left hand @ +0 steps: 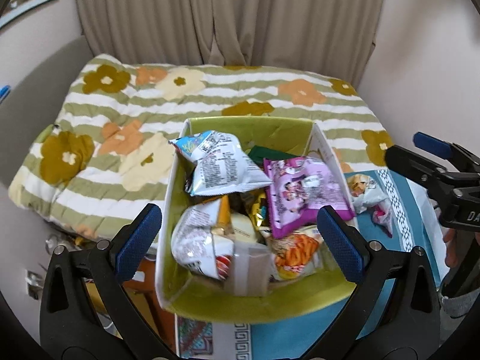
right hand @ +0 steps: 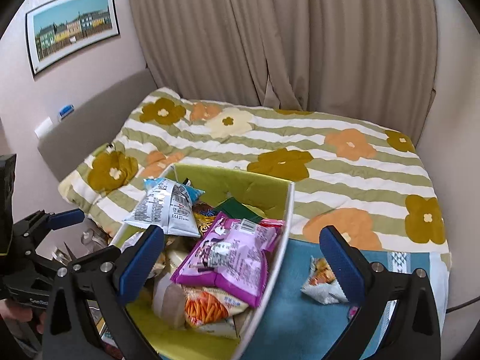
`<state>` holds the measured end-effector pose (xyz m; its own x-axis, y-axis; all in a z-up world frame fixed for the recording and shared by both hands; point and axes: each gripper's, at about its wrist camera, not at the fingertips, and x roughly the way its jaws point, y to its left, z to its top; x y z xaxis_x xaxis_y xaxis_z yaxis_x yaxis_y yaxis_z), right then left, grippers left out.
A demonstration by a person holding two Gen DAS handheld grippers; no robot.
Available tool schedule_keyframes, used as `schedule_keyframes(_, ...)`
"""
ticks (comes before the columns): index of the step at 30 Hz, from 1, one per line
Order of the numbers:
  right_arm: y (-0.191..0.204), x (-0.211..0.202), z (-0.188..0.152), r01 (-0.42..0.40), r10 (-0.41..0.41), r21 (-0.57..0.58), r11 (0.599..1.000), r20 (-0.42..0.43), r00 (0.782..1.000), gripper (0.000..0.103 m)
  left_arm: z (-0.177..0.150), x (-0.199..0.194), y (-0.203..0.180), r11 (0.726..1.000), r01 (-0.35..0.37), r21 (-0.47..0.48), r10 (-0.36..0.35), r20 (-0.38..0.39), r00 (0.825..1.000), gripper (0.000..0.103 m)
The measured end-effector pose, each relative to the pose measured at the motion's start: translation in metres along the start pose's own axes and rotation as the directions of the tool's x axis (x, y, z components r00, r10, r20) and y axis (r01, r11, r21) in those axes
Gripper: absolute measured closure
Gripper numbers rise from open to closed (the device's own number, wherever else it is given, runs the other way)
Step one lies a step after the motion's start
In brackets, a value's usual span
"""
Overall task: Organize snacks
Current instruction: 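Move both tools over the last two snacks on the cloth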
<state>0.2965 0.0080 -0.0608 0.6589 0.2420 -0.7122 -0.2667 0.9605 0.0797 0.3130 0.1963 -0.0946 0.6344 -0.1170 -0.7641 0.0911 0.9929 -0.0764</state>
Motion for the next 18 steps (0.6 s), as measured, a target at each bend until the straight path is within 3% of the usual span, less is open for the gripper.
schedule_keyframes(8, -0.026, -0.068, -0.026, 0.035, -0.036, 0.017, 0.999, 0.06, 0.998, 0.0, -0.027, -0.043, -0.049, 0.998, -0.035, -0.044, 0.038, 0.053, 0.998, 0.0)
schedule_keyframes(18, -0.083, -0.126, -0.083, 0.046, -0.048, 0.028, 0.999, 0.07, 0.996, 0.0, -0.066, -0.062, -0.135, 0.999, -0.01, -0.031, 0.012, 0.071, 0.997, 0.0)
